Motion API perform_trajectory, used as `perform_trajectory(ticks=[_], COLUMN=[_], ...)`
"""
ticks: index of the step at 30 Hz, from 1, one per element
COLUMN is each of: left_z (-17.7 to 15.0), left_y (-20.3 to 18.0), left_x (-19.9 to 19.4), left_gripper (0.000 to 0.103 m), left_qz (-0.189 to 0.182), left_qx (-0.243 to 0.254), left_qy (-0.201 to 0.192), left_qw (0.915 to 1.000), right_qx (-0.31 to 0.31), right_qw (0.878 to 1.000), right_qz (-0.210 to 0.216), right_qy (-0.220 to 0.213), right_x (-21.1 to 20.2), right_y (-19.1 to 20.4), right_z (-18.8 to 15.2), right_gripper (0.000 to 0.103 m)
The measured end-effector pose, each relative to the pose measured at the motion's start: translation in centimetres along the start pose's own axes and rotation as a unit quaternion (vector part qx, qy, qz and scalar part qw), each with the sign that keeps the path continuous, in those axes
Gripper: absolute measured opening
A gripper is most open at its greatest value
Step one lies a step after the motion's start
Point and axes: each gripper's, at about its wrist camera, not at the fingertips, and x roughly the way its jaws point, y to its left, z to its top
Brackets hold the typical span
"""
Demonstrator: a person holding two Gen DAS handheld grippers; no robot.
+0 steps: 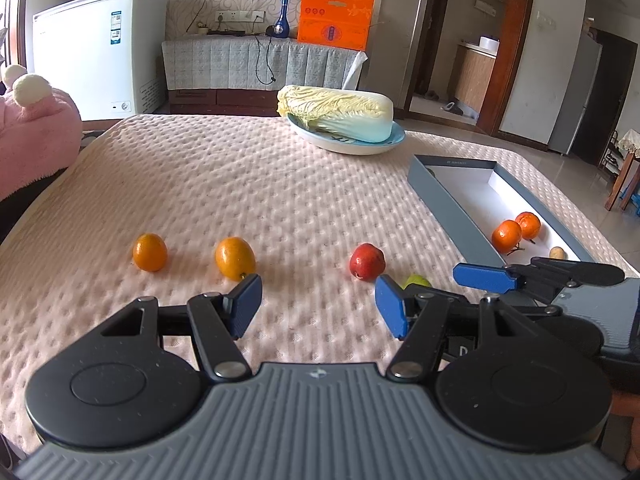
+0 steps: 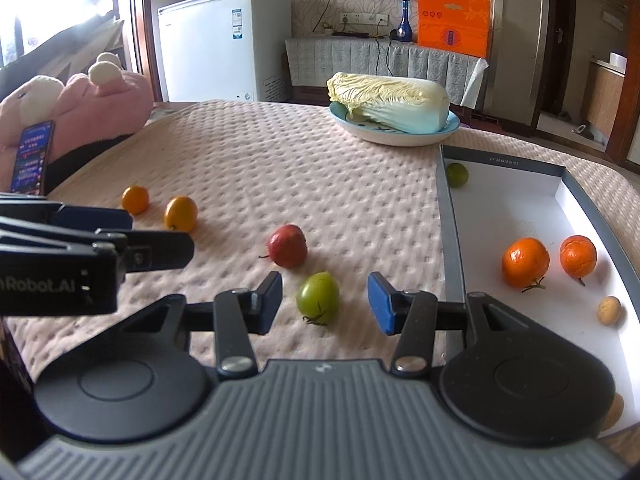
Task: Organize fruits
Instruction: 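Grasp the green plum with the right tool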
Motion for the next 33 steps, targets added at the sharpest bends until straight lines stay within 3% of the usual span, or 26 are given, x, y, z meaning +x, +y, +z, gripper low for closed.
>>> perform_trajectory(ticks=[14,18,22,24,33], left_z=[-0.2,-0.2,-0.2,-0.2,-0.2], left_y=[-0.1,0.2,0.3,0.4,0.5], left_x=[0.2,0.2,0.2,0.2,0.4], left_gripper=[0.068,0.068,0.068,0.068,0.068], left_qz=[-0.001,-0.001,-0.002,-0.003,0.005], left_qx=[0.003,0.0,-0.001,-0.001,0.002], left_qy=[0.007,0.009,0.008,0.007,0.009], left_qw=[1.0,1.0,1.0,1.0,0.9999], right_qx=[0.002,-0.007,-0.007,-0.008,-0.014], right_qw=[1.0,1.0,1.0,0.999,0.999], right_qz=[-0.003,0.003,-0.003,-0.006,-0.001], right_qy=[0.015,0.024,0.03,0.033,0.038], right_x=[1.1,1.6,1.9,2.1,2.0], right_y=[0.1,0.6,0.6,0.6,0.6], right_z=[-0.2,-0.3,-0.3,-0.3,-0.3], right_gripper=[0.048,0.036,0.035,0.029,0.028])
